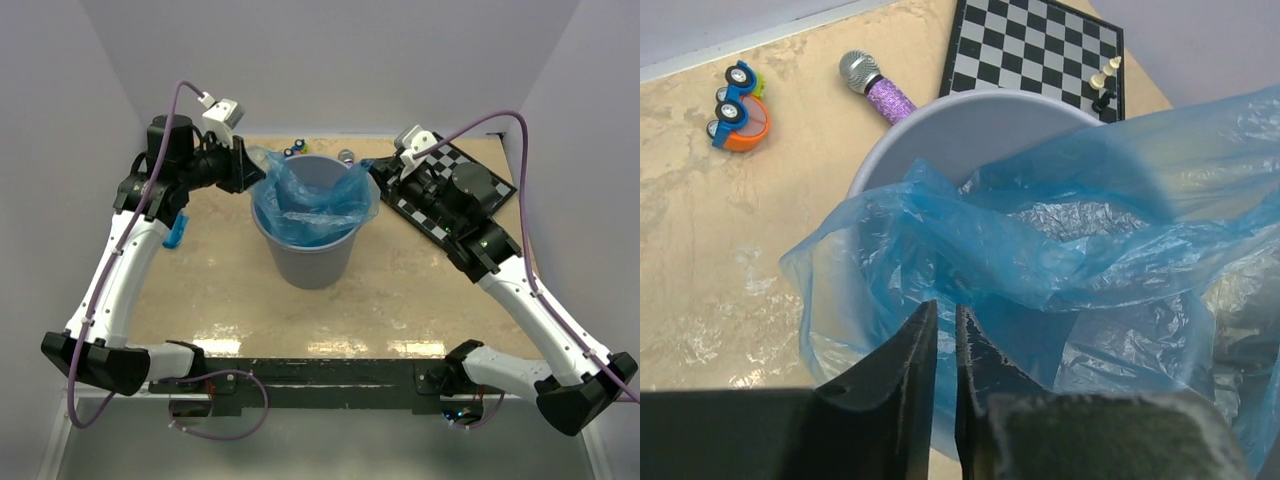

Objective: Put the trash bags into the trash bin

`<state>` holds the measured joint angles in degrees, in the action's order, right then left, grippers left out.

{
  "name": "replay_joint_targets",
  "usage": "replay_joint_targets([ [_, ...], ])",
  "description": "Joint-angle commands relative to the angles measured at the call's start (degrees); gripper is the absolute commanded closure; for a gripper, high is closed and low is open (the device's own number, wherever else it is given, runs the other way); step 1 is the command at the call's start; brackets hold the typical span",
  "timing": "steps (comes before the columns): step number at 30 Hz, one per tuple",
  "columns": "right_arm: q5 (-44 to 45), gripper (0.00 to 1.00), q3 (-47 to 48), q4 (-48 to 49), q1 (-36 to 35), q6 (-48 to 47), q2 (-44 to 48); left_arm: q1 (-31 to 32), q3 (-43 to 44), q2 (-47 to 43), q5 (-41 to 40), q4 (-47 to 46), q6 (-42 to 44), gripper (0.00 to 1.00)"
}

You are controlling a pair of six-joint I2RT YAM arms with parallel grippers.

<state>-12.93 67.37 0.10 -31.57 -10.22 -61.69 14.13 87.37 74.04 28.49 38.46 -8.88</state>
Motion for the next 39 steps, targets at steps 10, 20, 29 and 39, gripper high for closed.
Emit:
replay_joint_targets([
  [10, -0.5, 1.0, 0.0, 1.6, 0.8, 1.5, -0.6, -3.9, -4.7, -9.8, -5.1, 0.6, 1.2, 0.29],
  [20, -1.4, 1.0, -0.7, 2.6, 0.8, 2.4, -0.6, -9.5, -10.5, -3.4, 6.0, -7.9, -11.9, 0.28],
  [29, -0.7, 1.0, -2.4, 3.1, 1.0, 1.7, 0.8, -14.0, -10.6, 2.0, 20.2, -15.4, -18.7, 0.62],
  [39, -0.2, 1.0, -2.7, 3.1, 1.4, 1.5, 0.7, -14.0, -12.2, 0.7, 27.7, -19.0, -18.4, 1.0],
])
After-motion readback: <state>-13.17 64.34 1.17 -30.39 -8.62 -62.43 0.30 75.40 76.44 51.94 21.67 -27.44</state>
